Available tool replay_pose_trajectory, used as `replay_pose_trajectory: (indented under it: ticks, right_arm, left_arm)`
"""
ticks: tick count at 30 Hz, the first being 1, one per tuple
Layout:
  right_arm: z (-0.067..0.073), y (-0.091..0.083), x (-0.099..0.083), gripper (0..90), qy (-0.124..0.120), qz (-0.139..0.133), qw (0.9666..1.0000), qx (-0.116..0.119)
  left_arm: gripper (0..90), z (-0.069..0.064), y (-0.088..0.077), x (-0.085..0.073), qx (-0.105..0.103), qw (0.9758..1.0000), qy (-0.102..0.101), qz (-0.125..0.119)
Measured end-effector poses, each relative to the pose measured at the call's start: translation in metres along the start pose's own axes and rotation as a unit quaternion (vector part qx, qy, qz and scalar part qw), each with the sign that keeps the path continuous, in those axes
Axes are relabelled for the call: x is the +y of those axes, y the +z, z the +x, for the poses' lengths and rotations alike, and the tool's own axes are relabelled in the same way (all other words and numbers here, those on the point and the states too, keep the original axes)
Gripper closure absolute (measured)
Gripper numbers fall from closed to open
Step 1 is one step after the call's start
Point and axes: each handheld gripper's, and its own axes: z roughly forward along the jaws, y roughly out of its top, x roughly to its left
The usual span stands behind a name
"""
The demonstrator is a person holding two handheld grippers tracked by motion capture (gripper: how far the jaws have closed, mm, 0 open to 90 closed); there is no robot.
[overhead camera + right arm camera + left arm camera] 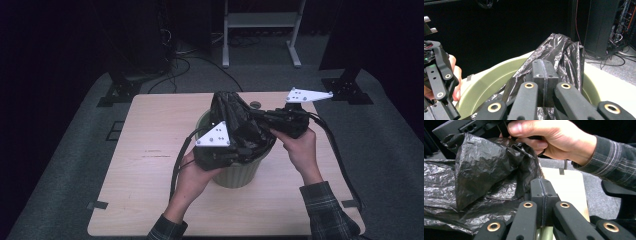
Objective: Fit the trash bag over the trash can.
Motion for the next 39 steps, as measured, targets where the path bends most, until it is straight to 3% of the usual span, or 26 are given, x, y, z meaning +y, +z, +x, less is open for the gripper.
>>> replay_pose_trajectory:
  ticks: [4,15,30,39]
  right_arm:
    - [-0.001,-0.002,0.000,90.0,-0.001,0.003,1.0000,-0.006]
    - [-0.009,-0.018,-0.006,90.0,0.003,0.001,0.9997,-0.023]
    - [-0.018,-0.044,-0.015,90.0,0.009,-0.002,0.9988,-0.047]
    - [-0.020,-0.055,-0.027,90.0,0.015,-0.001,0.9984,-0.054]
  left_arm:
    - [89.8,0.003,-0.006,-0.003,0.006,1.0000,-0.006,-0.001]
    - [89.9,0.022,-0.044,-0.014,0.060,0.9973,-0.034,-0.026]
    - [89.8,0.039,-0.093,-0.034,0.120,0.9891,-0.065,-0.055]
    - [89.8,0.040,-0.108,-0.050,0.138,0.9858,-0.080,-0.053]
